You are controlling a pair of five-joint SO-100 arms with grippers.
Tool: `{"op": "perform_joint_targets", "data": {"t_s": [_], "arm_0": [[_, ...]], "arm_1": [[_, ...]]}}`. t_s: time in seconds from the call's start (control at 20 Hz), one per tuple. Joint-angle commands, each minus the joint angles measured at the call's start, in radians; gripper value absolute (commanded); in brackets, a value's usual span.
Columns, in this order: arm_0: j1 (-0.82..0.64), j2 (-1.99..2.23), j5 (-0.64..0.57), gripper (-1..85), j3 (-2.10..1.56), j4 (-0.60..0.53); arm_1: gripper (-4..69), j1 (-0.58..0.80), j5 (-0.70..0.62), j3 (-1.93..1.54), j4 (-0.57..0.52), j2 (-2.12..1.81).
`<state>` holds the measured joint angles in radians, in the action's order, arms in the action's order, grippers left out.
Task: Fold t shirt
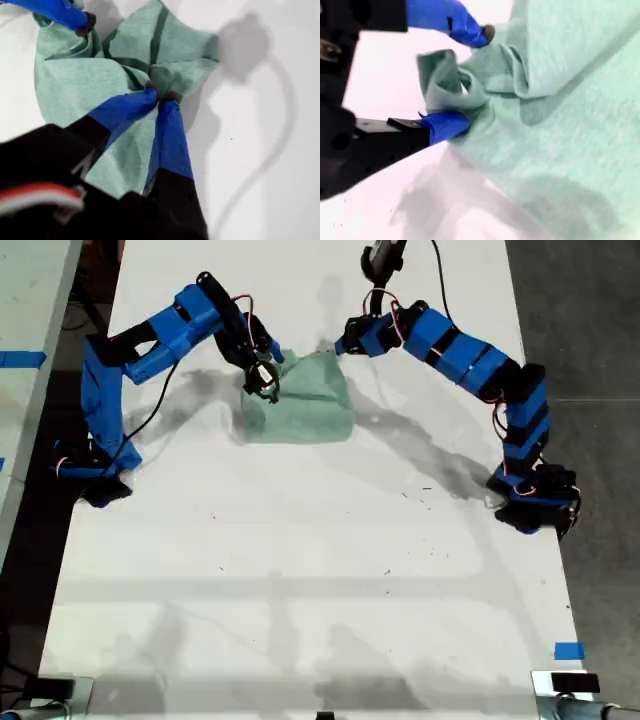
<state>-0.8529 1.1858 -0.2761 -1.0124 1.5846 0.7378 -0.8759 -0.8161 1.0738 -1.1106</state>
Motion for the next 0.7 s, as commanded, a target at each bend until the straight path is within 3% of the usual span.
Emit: {"op": "perform_joint_targets", "data": {"t_s": [0.0,0.1,0.25,0.35,0.5,0.55,0.65], "arm_0": [[-0.048,-0.051,-0.054,32.5,0.094,0.009],[-0.055,-0.060,-0.066,34.2,0.109,0.035],[-0.046,0.130,-0.075,34.6,0.086,0.051],[-0.020,0.351,-0.071,33.7,0.035,0.052],[0.044,0.729,-0.026,31.9,-0.133,0.054],[0.098,0.862,0.005,30.9,-0.190,0.054],[0.275,1.094,0.132,28.7,-0.296,0.054]], "arm_1": [[24.7,0.051,-0.025,0.091,-0.048,0.008],[34.9,0.075,-0.035,0.091,-0.034,0.002],[39.5,0.103,-0.044,0.091,0.064,-0.089],[37.3,0.103,0.021,0.091,0.216,-0.202],[30.9,0.092,0.181,0.071,0.614,-0.426],[30.3,0.061,0.206,-0.006,0.681,-0.552],[27.5,-0.035,0.291,-0.295,0.684,-0.881]]}}
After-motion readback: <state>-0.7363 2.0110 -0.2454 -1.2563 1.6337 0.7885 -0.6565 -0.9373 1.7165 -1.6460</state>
